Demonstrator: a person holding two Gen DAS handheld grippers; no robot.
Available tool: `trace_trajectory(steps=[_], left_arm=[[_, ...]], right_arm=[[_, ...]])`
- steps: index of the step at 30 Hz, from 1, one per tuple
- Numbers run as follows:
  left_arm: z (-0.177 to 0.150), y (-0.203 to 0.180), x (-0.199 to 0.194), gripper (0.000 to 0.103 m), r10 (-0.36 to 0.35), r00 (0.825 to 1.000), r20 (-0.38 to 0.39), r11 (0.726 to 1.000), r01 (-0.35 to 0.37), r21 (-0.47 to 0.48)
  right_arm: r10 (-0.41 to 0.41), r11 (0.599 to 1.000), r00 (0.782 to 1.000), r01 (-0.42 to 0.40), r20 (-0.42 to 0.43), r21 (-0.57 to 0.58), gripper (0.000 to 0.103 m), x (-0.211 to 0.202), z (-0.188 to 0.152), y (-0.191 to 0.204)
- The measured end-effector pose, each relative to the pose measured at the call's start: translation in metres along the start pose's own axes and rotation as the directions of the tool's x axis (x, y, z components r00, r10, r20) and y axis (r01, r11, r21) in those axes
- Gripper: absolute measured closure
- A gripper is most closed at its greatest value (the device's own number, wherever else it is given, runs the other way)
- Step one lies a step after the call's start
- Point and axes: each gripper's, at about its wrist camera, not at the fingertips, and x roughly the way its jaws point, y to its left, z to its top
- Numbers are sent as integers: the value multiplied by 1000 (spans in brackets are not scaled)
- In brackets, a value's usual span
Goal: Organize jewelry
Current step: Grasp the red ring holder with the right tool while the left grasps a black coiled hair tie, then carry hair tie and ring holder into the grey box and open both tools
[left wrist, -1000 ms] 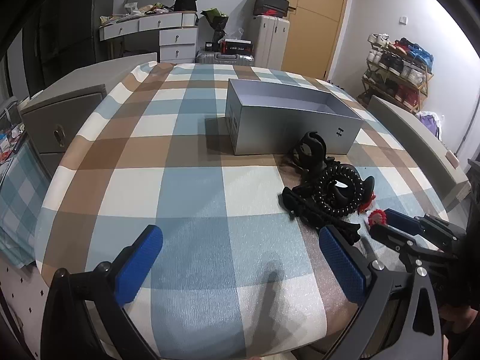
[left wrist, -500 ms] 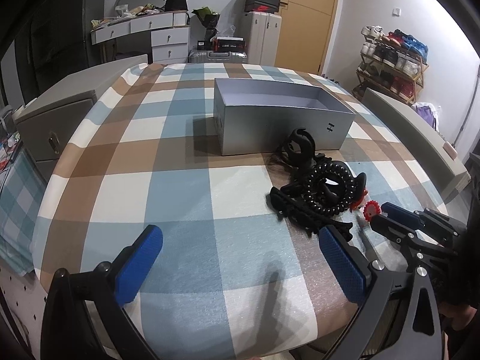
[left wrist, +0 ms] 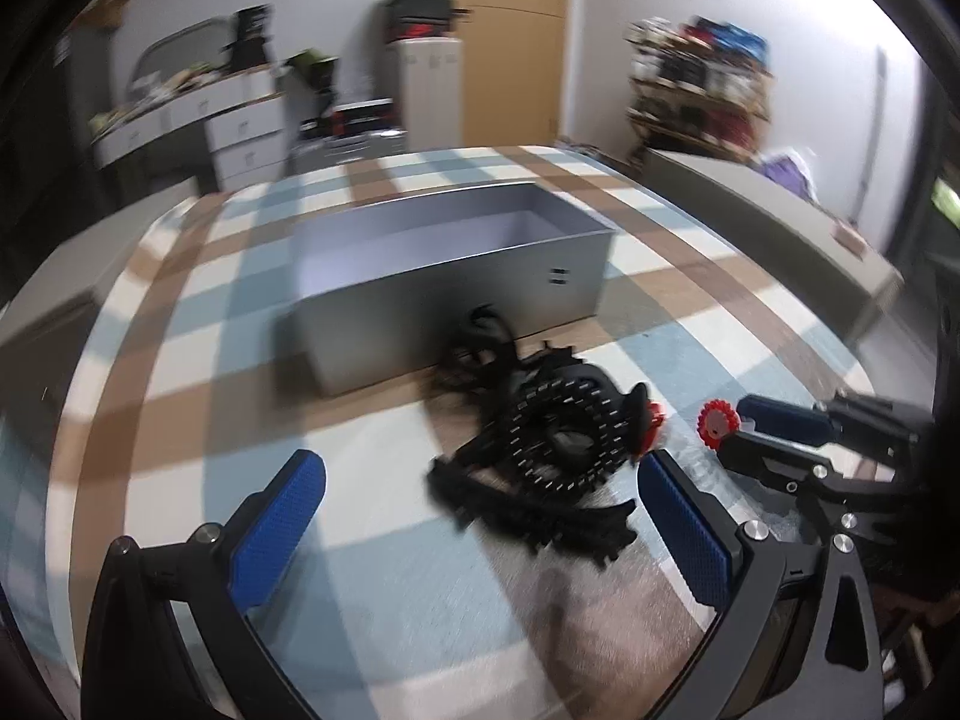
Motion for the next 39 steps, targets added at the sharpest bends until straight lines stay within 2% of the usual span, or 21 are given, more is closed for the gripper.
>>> trace_trajectory(steps=[4,9,13,15,18,21,24,26,32,39], left_arm=[[7,-7,7,1,-35,999,-9,994,36,102],[11,-13,19,2,-98,993,-60,969,109,220],[15,-10,26,2,-144,986,-79,963,158,217],[16,-8,29,8,-167,982,-88,961,182,207],[16,-6,32,24,-206,971,-119,956,226,189],[15,-13,33,38,-232,963,-137,943,257,211],[12,-17,29,43,-227,965,-134,937,254,240],[12,-15,26,50,-237,963,-131,935,263,240],[8,-4,23,53,-266,956,-126,939,287,192],[8,2,16,53,-268,958,-99,945,281,164]], right_arm=[[-9,1000,1000,10,-17,14,74,2,-1,-5],[-15,998,1000,16,-20,61,74,3,0,-13],[-14,998,1000,16,-21,62,74,3,1,-15],[-12,998,1000,13,-16,65,74,2,2,-15],[-10,998,1000,10,-11,67,74,1,4,-15],[-8,998,1000,9,-13,64,73,1,5,-13],[-2,998,1000,3,-13,65,73,1,5,-12],[-4,998,1000,5,-15,58,73,1,6,-10],[-5,998,1000,6,-13,58,73,-1,6,-9],[-4,998,1000,4,-17,56,72,0,8,-7]])
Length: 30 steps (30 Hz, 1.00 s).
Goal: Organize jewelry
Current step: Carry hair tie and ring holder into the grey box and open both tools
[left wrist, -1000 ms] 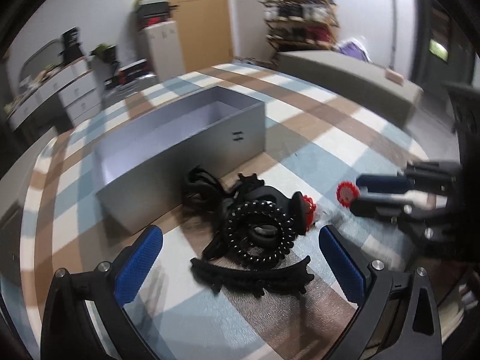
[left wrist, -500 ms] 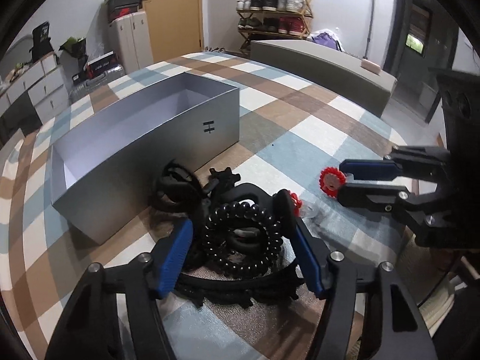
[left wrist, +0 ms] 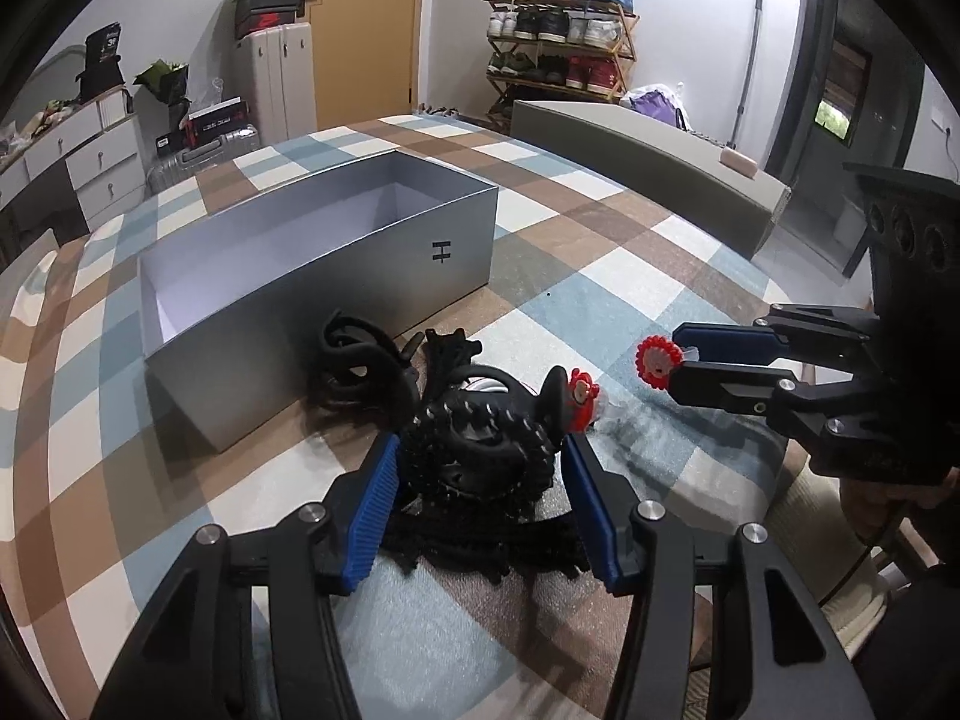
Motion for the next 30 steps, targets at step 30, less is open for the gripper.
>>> trace_trajectory(steps=[30], left_arm=[[-13,30,-33,61,7,993,121,980,17,-200]], right_arm=[[38,999,999,-38,18,-21,73,1,5,12]])
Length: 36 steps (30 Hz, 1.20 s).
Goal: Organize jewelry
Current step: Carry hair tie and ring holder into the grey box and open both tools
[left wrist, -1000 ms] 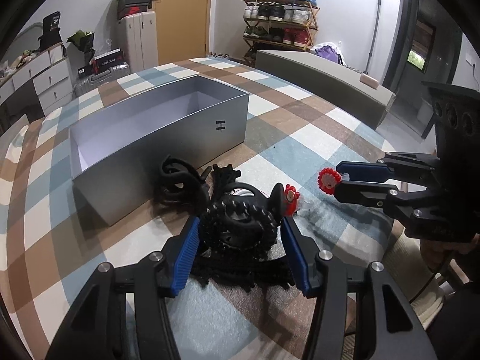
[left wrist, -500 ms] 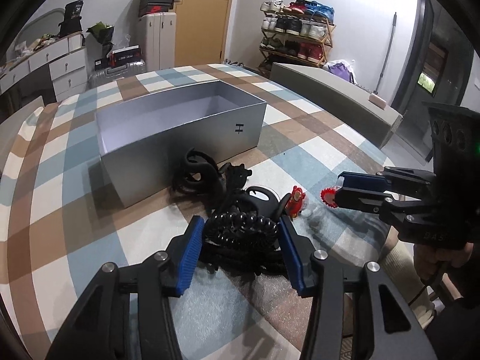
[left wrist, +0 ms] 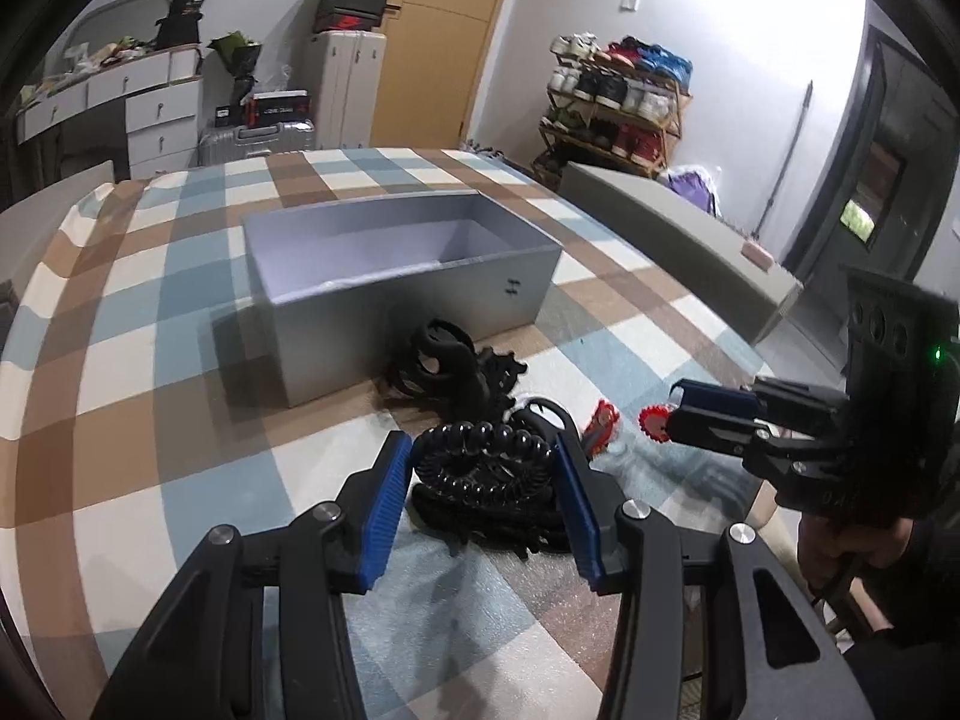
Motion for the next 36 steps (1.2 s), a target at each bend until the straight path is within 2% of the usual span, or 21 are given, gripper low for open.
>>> trace_trajectory(steps=[5,8,18,24,36], left_arm=[[7,-1,-4,62,23,1000,19,1000,-24,2],[15,-4,-4,62,67,998,4,998,-67,0],[45,2,-9,62,129,991,45,991,-127,-44],[61,12,-2,63,109,992,64,990,-103,-99],[98,21,13,63,110,991,81,989,-101,-107]], right_arm=[[28,1000,999,-28,20,-2,73,1,11,2],[43,999,998,-43,34,-2,73,2,19,2],[124,992,988,-126,93,19,73,9,65,-4],[149,988,983,-153,107,31,73,20,92,-13],[204,977,972,-210,113,38,73,52,145,-22]])
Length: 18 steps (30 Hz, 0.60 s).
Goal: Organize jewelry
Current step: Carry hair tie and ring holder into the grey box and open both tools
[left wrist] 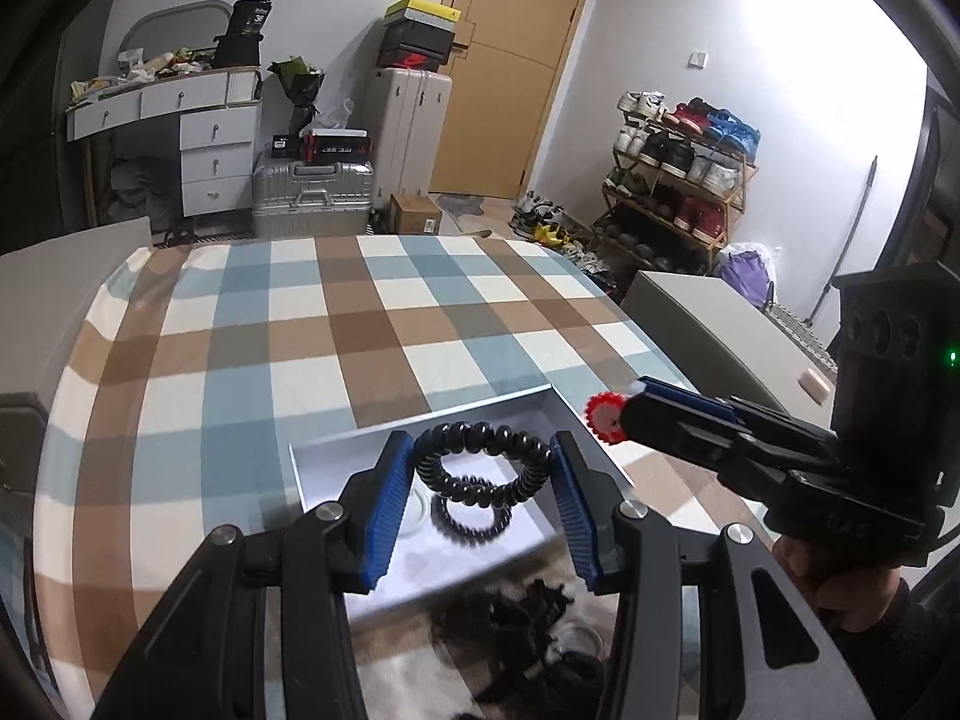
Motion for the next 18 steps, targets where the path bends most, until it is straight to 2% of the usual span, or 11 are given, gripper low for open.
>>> trace_trajectory(steps=[8,18], left_arm=[[2,9,29,63,2,998,-60,1000,-3,-14],[-2,14,44,62,-4,994,-112,999,1,-34]], right_arm=[[1,1000,997,1,-81,32,73,32,3,-15],[-15,998,987,25,-160,64,73,57,-7,-30]])
